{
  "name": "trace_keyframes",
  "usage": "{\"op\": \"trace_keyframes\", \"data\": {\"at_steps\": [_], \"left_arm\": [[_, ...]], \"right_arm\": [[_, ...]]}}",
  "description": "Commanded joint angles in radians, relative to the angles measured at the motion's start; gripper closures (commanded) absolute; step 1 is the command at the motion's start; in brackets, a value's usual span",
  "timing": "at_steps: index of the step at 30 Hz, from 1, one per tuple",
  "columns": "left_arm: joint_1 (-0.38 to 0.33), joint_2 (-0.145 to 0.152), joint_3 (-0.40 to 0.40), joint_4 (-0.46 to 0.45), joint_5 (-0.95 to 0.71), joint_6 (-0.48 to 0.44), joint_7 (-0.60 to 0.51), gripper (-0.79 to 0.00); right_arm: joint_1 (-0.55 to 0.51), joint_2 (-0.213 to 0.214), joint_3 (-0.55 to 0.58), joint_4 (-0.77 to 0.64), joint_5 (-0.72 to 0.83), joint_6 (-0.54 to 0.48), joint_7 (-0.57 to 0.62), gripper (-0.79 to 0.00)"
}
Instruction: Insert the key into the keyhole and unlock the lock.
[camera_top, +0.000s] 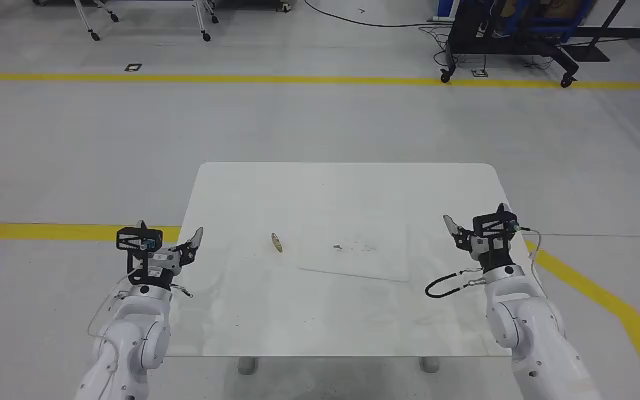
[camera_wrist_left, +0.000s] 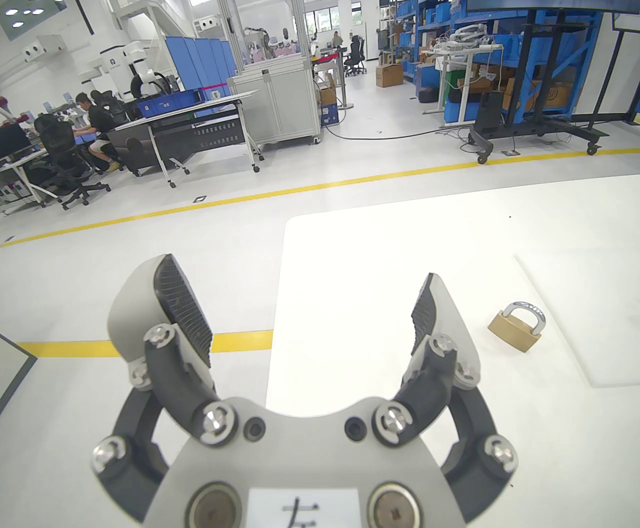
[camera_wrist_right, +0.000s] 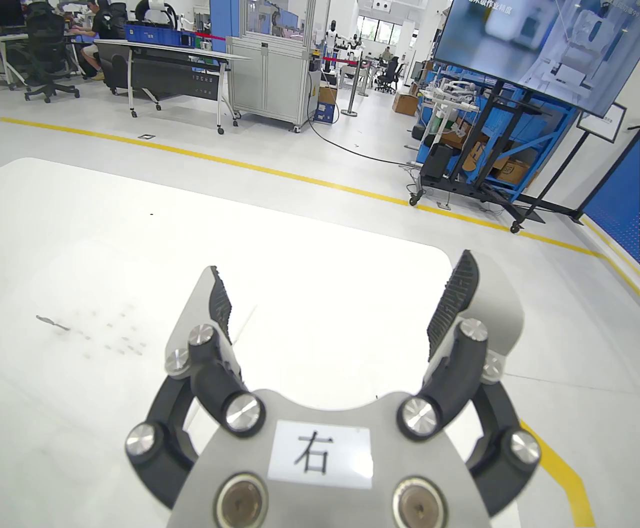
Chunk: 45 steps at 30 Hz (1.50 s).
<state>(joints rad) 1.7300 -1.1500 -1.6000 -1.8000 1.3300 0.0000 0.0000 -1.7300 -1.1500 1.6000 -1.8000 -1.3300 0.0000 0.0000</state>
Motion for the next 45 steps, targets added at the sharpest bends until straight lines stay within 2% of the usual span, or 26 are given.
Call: {"op": "trace_keyframes", "data": {"at_steps": [1,9,14,18,23,24,25,27,28,30,31,33,34,37,41,45], "left_arm": [[0.000,0.000,0.000,0.000,0.000,0.000,0.000,-0.785],[0.000,0.000,0.000,0.000,0.000,0.000,0.000,-0.785],[0.000,0.000,0.000,0.000,0.000,0.000,0.000,-0.785],[0.000,0.000,0.000,0.000,0.000,0.000,0.000,-0.785],[0.000,0.000,0.000,0.000,0.000,0.000,0.000,-0.785],[0.000,0.000,0.000,0.000,0.000,0.000,0.000,-0.785],[0.000,0.000,0.000,0.000,0.000,0.000,0.000,-0.785],[0.000,0.000,0.000,0.000,0.000,0.000,0.000,-0.785],[0.000,0.000,0.000,0.000,0.000,0.000,0.000,-0.785],[0.000,0.000,0.000,0.000,0.000,0.000,0.000,-0.785],[0.000,0.000,0.000,0.000,0.000,0.000,0.000,-0.785],[0.000,0.000,0.000,0.000,0.000,0.000,0.000,-0.785],[0.000,0.000,0.000,0.000,0.000,0.000,0.000,-0.785],[0.000,0.000,0.000,0.000,0.000,0.000,0.000,-0.785],[0.000,0.000,0.000,0.000,0.000,0.000,0.000,-0.785],[0.000,0.000,0.000,0.000,0.000,0.000,0.000,-0.785]], "right_arm": [[0.016,0.000,-0.023,0.008,0.004,-0.051,0.019,-0.785],[0.198,-0.003,-0.146,0.150,0.025,-0.298,0.083,-0.785],[0.326,-0.006,-0.233,0.280,0.081,-0.549,0.126,-0.785],[0.448,-0.012,-0.314,0.442,0.136,-0.778,0.128,-0.785],[0.598,-0.033,-0.421,0.650,0.197,-0.959,0.124,-0.785],[0.621,-0.038,-0.439,0.684,0.205,-0.984,0.117,-0.776],[0.643,-0.042,-0.457,0.712,0.206,-1.008,0.112,-0.705],[0.679,-0.049,-0.509,0.731,0.165,-1.012,0.098,-0.683],[0.691,-0.051,-0.534,0.746,0.150,-1.012,0.084,-0.723],[0.727,-0.055,-0.580,0.789,0.131,-1.012,0.064,-0.671],[0.752,-0.058,-0.595,0.821,0.107,-1.011,0.067,-0.631],[0.789,-0.068,-0.633,0.849,0.060,-1.012,0.047,-0.416],[0.803,-0.072,-0.649,0.865,0.032,-1.008,0.029,-0.388],[0.837,-0.085,-0.692,0.903,-0.050,-0.973,-0.025,-0.354],[0.874,-0.096,-0.746,0.939,-0.146,-0.971,-0.095,-0.357],[0.903,-0.114,-0.796,0.980,-0.199,-0.940,-0.112,-0.382]]}}
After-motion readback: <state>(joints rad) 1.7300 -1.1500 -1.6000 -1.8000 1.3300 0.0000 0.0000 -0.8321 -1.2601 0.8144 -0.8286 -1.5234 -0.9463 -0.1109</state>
